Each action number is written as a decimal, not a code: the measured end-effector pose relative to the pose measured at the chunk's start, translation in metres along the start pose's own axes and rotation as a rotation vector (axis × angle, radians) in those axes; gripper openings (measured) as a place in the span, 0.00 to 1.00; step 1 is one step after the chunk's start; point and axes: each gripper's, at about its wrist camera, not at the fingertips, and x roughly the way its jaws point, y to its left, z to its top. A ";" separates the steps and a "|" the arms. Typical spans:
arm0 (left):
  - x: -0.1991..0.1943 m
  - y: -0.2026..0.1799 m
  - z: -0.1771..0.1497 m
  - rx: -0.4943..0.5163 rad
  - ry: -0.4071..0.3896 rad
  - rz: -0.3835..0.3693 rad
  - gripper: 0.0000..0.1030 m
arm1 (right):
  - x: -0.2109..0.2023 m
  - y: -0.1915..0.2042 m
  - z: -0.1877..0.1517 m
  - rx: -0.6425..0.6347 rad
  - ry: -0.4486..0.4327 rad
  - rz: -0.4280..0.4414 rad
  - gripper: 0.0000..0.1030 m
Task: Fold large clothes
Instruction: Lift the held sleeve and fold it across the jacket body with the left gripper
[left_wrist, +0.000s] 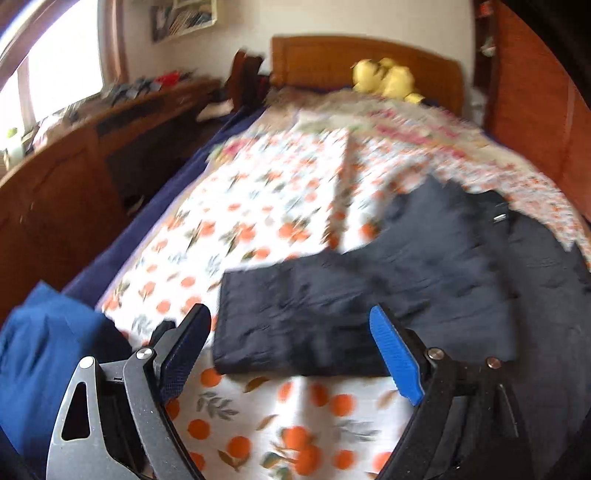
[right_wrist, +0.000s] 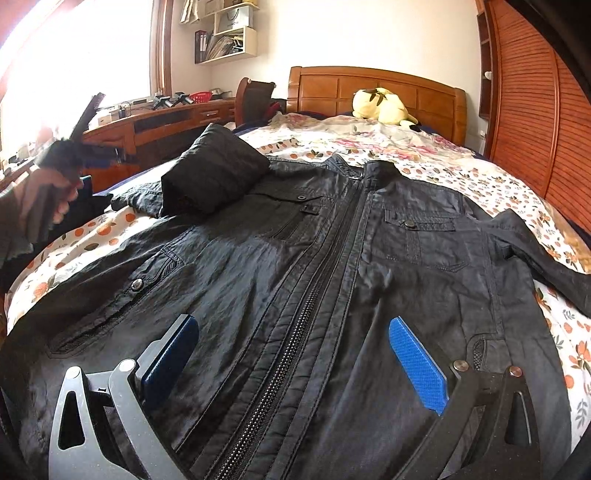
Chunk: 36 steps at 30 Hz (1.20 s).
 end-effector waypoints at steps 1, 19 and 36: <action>0.015 0.008 -0.005 -0.026 0.029 0.005 0.86 | 0.000 0.000 0.000 -0.001 0.001 0.001 1.00; 0.064 0.005 -0.022 -0.036 0.172 -0.095 0.24 | 0.000 -0.002 0.001 -0.002 0.003 0.008 1.00; -0.154 -0.164 0.036 0.257 -0.206 -0.239 0.15 | -0.050 -0.024 -0.002 -0.006 -0.090 0.031 1.00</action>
